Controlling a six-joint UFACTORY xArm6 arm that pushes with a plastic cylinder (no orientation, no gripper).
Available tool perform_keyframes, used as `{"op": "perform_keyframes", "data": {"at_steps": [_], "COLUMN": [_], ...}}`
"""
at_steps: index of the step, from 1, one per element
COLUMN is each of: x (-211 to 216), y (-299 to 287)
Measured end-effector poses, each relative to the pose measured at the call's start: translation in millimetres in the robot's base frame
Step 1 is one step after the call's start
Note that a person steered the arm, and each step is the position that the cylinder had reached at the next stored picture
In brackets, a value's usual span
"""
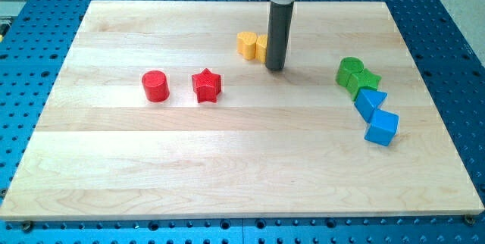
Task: Move the green blocks to the top left of the blue triangle
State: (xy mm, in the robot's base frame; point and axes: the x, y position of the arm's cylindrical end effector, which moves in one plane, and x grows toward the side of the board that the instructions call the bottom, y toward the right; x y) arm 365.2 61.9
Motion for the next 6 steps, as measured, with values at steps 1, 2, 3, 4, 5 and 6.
{"op": "perform_keyframes", "data": {"at_steps": [1,2,3,4,5,6], "x": [-18.0,-24.8,-8.4,40.5,67.9,76.4], "y": [39.1,123.1,208.2,246.1,213.6,176.5]}}
